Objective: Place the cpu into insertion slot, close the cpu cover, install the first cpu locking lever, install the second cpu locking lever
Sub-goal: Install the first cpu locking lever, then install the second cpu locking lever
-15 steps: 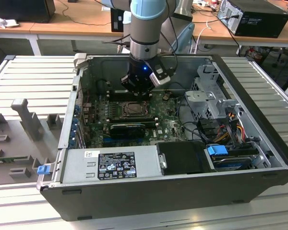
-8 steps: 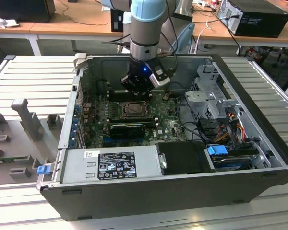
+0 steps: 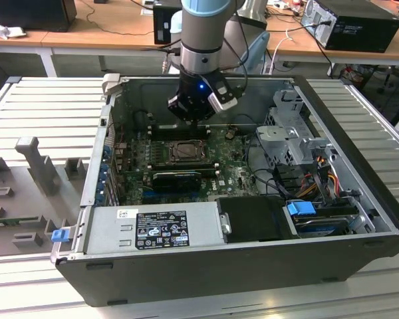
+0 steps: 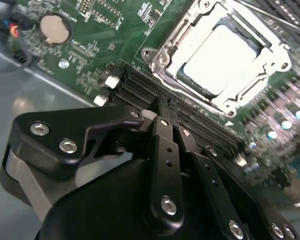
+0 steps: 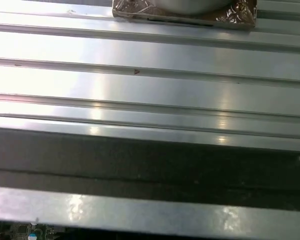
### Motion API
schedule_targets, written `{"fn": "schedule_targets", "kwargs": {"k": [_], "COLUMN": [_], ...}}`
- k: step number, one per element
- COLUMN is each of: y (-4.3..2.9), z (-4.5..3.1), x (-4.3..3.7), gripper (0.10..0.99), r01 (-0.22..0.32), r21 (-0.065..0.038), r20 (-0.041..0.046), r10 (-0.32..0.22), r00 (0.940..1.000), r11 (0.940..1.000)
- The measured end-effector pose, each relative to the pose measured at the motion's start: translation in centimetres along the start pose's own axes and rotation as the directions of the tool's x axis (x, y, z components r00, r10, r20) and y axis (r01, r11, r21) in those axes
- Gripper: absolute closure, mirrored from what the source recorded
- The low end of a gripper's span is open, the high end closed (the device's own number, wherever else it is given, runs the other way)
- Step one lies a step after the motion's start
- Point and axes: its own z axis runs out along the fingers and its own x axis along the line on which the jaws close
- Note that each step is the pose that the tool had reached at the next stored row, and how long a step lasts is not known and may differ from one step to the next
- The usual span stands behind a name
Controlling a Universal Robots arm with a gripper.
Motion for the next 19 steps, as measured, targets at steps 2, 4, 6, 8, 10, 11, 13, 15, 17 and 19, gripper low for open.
{"fn": "schedule_targets", "kwargs": {"k": [2,4,6,8,10,11,13,15,17,19], "y": [-0.21,-0.58,-0.79,-0.97,-1.13,-1.19,-1.33,-1.42,-1.51,-1.65], "z": [-0.02,-0.06,-0.08,-0.09,-0.11,-0.12,-0.13,-0.14,-0.15,-0.16], "x": [0.02,0.04,0.06,0.07,0.09,0.09,0.1,0.11,0.11,0.12], "gripper": [0.98,0.98,0.98,0.98,0.98,0.98,0.98,0.98,0.98,0.98], "r01": [0.0,0.0,0.0,0.0,0.0,0.0,0.0,0.0,0.0,0.0], "r21": [0.0,0.0,0.0,0.0,0.0,0.0,0.0,0.0,0.0,0.0], "r20": [0.0001,0.0001,0.0001,0.0001,0.0001,0.0001,0.0001,0.0001,0.0001,0.0001], "r10": [0.0,0.0,0.0,0.0,0.0,0.0,0.0,0.0,0.0,0.0], "r00": [1.0,1.0,1.0,1.0,1.0,1.0,1.0,1.0,1.0,1.0], "r11": [1.0,1.0,1.0,1.0,1.0,1.0,1.0,1.0,1.0,1.0]}}
